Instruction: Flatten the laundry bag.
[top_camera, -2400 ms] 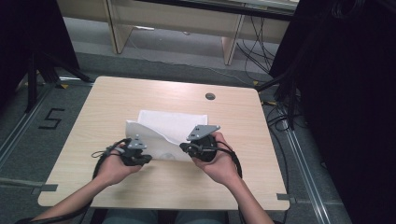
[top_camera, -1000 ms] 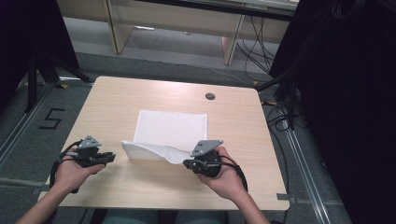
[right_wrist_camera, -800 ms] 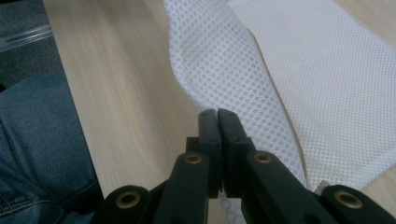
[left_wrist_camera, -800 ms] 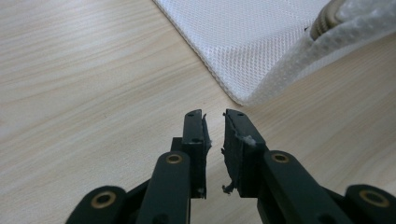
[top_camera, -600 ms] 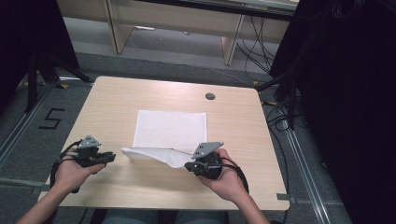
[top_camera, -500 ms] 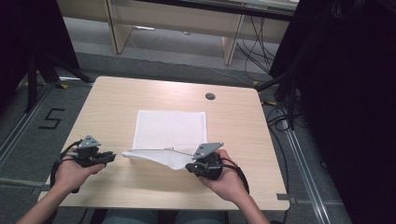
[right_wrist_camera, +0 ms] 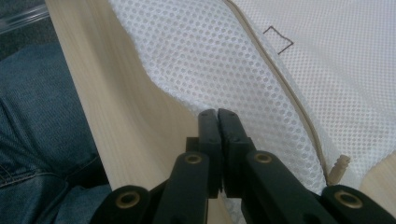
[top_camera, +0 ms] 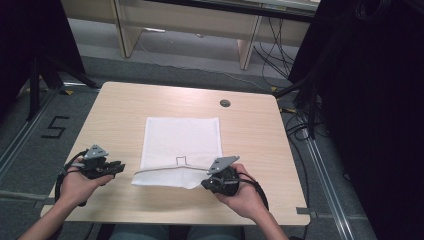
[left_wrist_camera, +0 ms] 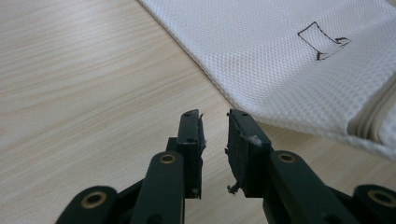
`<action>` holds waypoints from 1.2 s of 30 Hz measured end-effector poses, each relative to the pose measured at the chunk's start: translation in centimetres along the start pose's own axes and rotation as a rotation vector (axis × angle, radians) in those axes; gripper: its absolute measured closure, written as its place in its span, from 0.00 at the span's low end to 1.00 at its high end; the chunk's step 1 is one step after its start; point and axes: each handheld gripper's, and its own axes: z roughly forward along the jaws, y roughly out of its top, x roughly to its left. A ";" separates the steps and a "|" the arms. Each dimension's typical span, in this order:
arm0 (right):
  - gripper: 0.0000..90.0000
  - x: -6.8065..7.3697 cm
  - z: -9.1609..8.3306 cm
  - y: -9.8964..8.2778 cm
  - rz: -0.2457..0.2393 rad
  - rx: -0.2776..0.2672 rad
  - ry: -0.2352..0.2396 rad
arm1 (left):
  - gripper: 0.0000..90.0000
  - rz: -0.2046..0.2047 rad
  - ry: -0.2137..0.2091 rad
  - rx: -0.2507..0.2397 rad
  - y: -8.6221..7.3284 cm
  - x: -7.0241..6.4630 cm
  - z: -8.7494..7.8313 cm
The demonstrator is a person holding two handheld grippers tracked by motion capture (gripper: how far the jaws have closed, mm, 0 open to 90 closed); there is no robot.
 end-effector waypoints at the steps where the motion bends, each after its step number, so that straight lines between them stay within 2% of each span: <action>1: 1.00 -0.1 0.1 -0.1 -0.009 0.005 -0.002 | 0.82 0.002 0.000 -0.001 0.0 0.0 0.0; 2: 1.00 0.0 0.2 -0.2 -0.002 0.022 0.009 | 0.82 -0.001 0.000 -0.002 0.0 0.0 0.0; 4: 1.00 0.0 0.3 -0.3 -0.005 0.020 0.003 | 0.82 -0.001 0.000 -0.004 0.0 0.0 0.0; 5: 1.00 0.1 0.2 -0.4 0.006 0.044 0.008 | 0.81 -0.002 -0.002 -0.004 0.0 0.0 0.0; 6: 1.00 0.2 0.4 -0.5 0.022 0.043 0.004 | 0.80 0.005 0.007 -0.007 0.0 -0.1 0.0; 7: 1.00 0.2 0.6 -0.6 -0.008 0.059 0.013 | 0.79 0.012 0.002 -0.006 0.1 -0.1 0.0; 8: 1.00 0.2 0.6 -0.6 -0.008 0.059 0.013 | 0.78 0.012 0.002 -0.006 0.1 -0.1 0.0; 9: 1.00 0.2 1.1 -0.7 -0.028 0.061 0.027 | 0.78 0.000 0.001 -0.013 0.1 -0.1 0.0; 10: 1.00 0.3 1.1 -0.8 -0.004 0.075 0.013 | 0.78 0.000 0.001 -0.013 0.1 -0.1 0.0; 11: 1.00 0.3 1.1 -0.8 -0.004 0.075 0.013 | 0.78 0.001 0.001 -0.014 0.1 -0.2 0.0; 13: 1.00 0.3 1.3 -0.8 -0.031 0.083 0.030 | 0.78 0.001 0.002 -0.016 0.1 -0.2 0.0; 16: 1.00 0.4 1.7 -0.9 -0.045 0.096 0.038 | 0.77 0.004 0.002 -0.019 0.1 -0.2 0.1; 17: 1.00 0.6 1.9 -1.0 -0.032 0.117 0.041 | 0.77 0.007 0.003 -0.019 0.1 -0.2 0.1; 20: 1.00 0.8 2.1 -1.1 -0.034 0.135 0.043 | 0.76 0.015 -0.002 -0.018 0.1 -0.2 0.1; 25: 0.99 1.4 3.0 -1.1 -0.057 0.173 0.066 | 0.75 0.026 -0.009 -0.023 0.3 -0.6 0.4; 28: 0.99 2.0 3.4 -1.0 -0.057 0.192 0.082 | 0.74 0.042 -0.023 -0.022 0.4 -0.8 0.5; 30: 0.99 2.3 4.0 -1.0 -0.076 0.201 0.094 | 0.73 0.050 -0.032 -0.022 0.5 -1.1 0.6; 36: 0.99 2.7 4.7 -1.0 -0.082 0.227 0.101 | 0.71 0.068 -0.057 -0.030 0.5 -1.5 0.7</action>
